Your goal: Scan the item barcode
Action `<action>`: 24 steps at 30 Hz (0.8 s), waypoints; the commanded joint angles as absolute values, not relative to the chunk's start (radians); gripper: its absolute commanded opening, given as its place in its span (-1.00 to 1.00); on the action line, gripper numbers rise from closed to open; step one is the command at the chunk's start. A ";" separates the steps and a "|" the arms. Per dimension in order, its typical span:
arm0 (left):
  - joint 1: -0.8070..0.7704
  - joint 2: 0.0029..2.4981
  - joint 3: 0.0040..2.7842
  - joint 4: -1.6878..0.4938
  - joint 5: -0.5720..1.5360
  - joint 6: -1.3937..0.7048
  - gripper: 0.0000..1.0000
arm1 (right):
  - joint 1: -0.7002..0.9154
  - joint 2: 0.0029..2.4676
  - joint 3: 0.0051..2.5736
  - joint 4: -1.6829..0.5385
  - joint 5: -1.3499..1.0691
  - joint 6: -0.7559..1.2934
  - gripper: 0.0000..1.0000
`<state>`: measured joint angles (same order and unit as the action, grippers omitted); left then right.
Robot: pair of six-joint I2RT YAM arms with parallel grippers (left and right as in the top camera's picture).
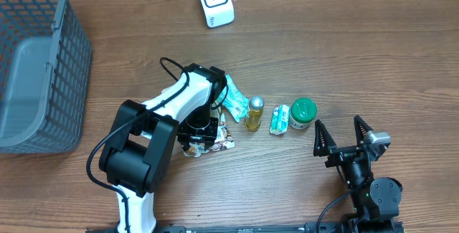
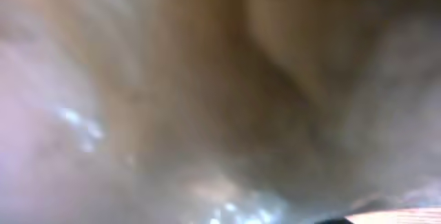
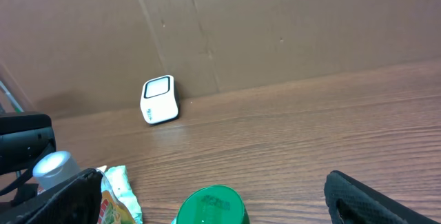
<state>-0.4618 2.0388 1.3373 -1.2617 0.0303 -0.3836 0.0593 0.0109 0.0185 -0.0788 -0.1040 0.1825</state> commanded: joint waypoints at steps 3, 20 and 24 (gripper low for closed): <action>-0.418 1.954 1.395 -1.300 0.024 -0.358 0.07 | 0.055 0.003 0.008 -0.075 -0.098 0.183 1.00; -0.371 1.806 1.370 -1.197 0.005 -0.408 -0.31 | 0.055 0.003 0.008 -0.075 -0.098 0.183 1.00; -0.364 1.835 1.333 -1.187 -0.074 -0.453 -0.35 | 0.055 0.003 0.008 -0.075 -0.098 0.183 1.00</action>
